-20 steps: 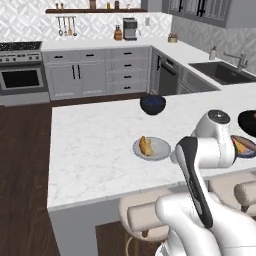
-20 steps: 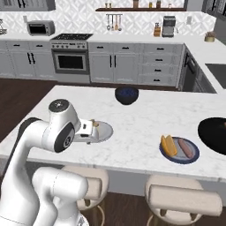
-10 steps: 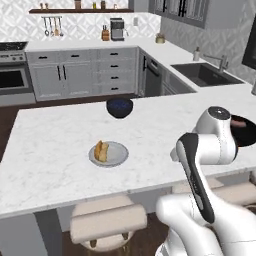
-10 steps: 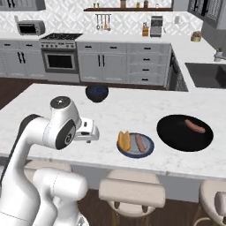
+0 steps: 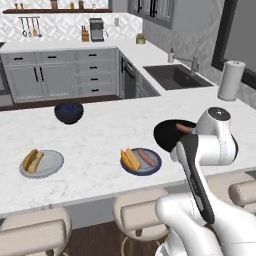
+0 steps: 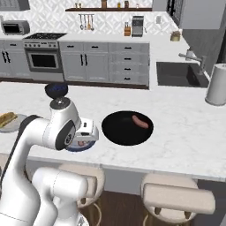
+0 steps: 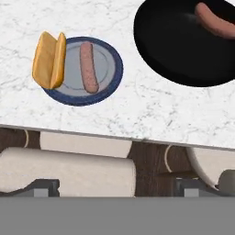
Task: Place one bun and one sausage from the bowl on each plate.
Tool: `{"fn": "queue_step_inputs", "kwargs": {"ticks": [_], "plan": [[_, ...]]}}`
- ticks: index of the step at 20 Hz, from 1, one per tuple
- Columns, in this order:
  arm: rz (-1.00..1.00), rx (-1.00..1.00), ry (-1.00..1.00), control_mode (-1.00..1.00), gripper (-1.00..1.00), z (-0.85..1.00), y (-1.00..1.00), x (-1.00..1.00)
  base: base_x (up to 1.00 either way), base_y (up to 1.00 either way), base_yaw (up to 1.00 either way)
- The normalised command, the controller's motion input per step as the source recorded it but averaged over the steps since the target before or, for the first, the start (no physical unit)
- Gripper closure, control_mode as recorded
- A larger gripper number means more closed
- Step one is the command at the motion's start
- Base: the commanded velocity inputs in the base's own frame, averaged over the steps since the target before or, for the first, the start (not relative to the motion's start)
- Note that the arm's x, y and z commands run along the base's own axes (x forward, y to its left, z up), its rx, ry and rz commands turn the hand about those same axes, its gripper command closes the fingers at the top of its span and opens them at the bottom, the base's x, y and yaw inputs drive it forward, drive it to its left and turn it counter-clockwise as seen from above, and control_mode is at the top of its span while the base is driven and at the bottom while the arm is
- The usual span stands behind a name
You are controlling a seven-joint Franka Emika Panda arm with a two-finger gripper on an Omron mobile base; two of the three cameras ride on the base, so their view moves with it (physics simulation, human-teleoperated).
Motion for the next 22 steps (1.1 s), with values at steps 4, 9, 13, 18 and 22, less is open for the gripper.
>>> {"fn": "queue_step_inputs", "kwargs": {"ticks": [4,9,13,18,22], "plan": [[0.00,0.00,0.00,1.00,-1.00,0.00,0.00,0.00,0.12,-0.83,0.00],[0.00,0.00,0.00,1.00,-1.00,0.00,0.00,0.00,0.11,-0.60,0.00],[0.00,0.00,0.00,1.00,-1.00,0.00,0.00,0.00,0.54,0.00,0.01],[0.00,0.00,0.00,1.00,-1.00,0.00,0.00,0.00,0.68,0.04,0.00],[0.00,-0.03,0.02,-1.00,-1.00,0.22,0.00,0.36,0.10,0.02,0.00]]}}
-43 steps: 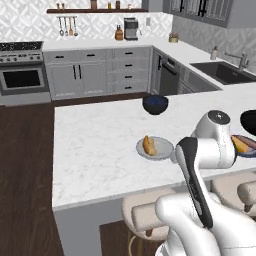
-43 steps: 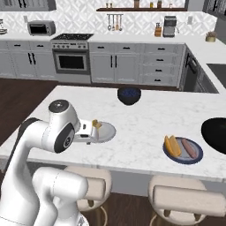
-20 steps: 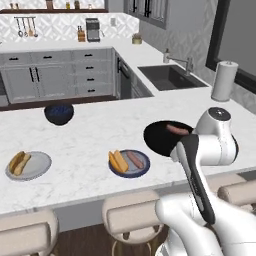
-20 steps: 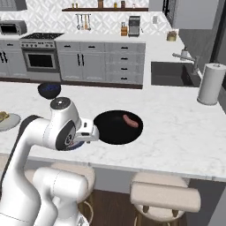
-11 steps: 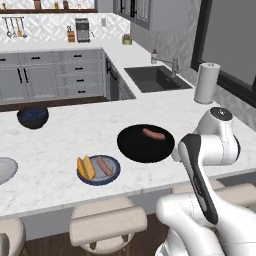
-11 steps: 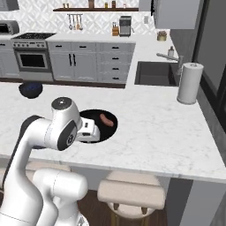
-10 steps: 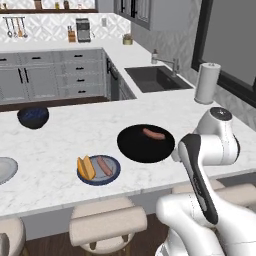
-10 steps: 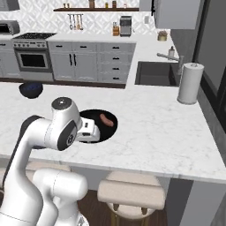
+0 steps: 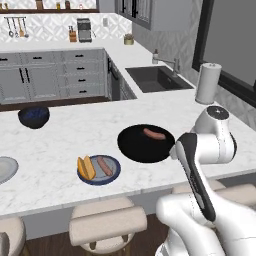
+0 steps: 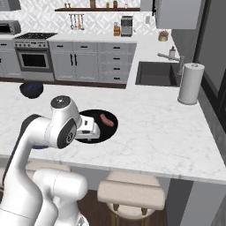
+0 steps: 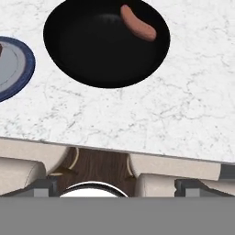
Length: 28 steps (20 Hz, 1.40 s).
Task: Place one bun and one sausage from the bowl on each plate.
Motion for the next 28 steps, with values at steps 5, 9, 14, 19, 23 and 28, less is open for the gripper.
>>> {"fn": "queue_step_inputs", "kwargs": {"ticks": [5,9,14,19,23,28], "plan": [[0.01,-0.13,0.01,-1.00,-1.00,0.51,0.03,0.81,0.00,0.00,0.00],[0.00,-0.04,0.00,-1.00,-1.00,0.10,0.44,0.99,0.00,0.00,0.00],[0.03,-0.10,0.00,-1.00,-1.00,-0.26,0.03,0.98,0.00,0.00,0.00],[0.02,-0.03,0.09,-1.00,-1.00,-0.26,-0.01,0.89,0.00,0.00,0.00],[0.04,-0.04,0.12,-1.00,-1.00,-0.48,-0.09,0.74,0.00,0.00,0.00],[0.06,-0.05,0.01,-1.00,-1.00,-0.65,-0.11,0.74,0.00,0.00,0.00]]}}
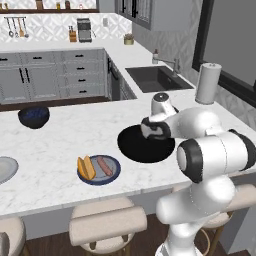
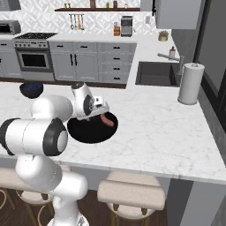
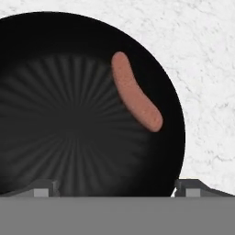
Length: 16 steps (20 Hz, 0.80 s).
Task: Place one bun and one sausage from the bowl on each plate.
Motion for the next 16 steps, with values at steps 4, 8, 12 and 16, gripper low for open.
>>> {"fn": "queue_step_inputs", "kwargs": {"ticks": [4,8,12,16], "plan": [[0.02,-0.07,0.00,-1.00,-1.00,-0.35,0.00,0.65,0.00,0.00,0.00],[0.00,-0.01,0.02,-1.00,-1.00,-0.15,0.01,0.44,0.00,0.00,0.00],[0.00,-0.08,0.00,-1.00,-1.00,-0.34,-0.02,0.39,0.00,0.00,0.00],[0.06,-0.02,-0.03,-1.00,-1.00,-0.36,-0.10,0.14,0.00,0.00,0.00]]}}
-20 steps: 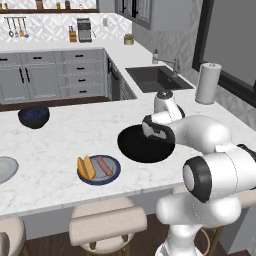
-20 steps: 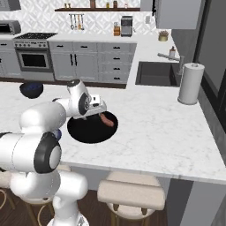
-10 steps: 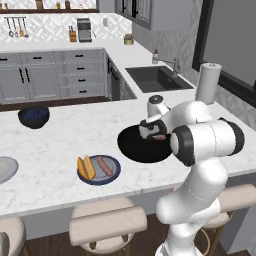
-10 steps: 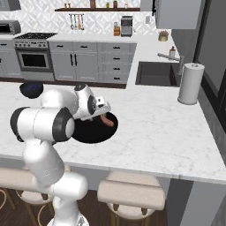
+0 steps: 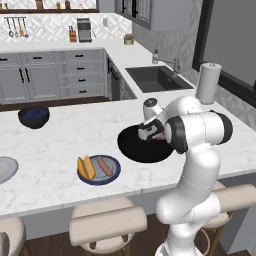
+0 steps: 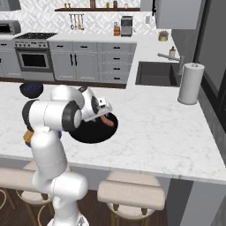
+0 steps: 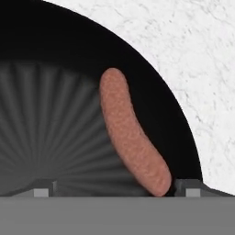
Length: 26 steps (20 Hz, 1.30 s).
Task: Place one bun and one sausage from the bowl on each plate.
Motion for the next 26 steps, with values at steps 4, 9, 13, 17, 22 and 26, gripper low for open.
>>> {"fn": "queue_step_inputs", "kwargs": {"ticks": [4,9,13,17,22,26], "plan": [[0.14,-0.02,0.00,-1.00,-1.00,-0.43,0.00,0.01,0.00,0.00,0.00],[0.06,-0.04,0.00,-1.00,-1.00,-0.21,-0.03,0.29,0.00,0.00,0.00],[0.00,-0.03,0.00,-1.00,-1.00,-0.01,-0.03,0.39,0.00,0.00,0.00],[0.00,-0.06,0.00,-1.00,-1.00,-0.06,0.00,0.23,0.00,0.00,0.00],[0.00,-0.06,0.00,-1.00,-1.00,-0.18,-0.05,0.18,0.00,0.00,0.00],[0.00,-0.04,0.00,-1.00,-1.00,-0.32,-0.21,0.16,0.00,0.00,0.00]]}}
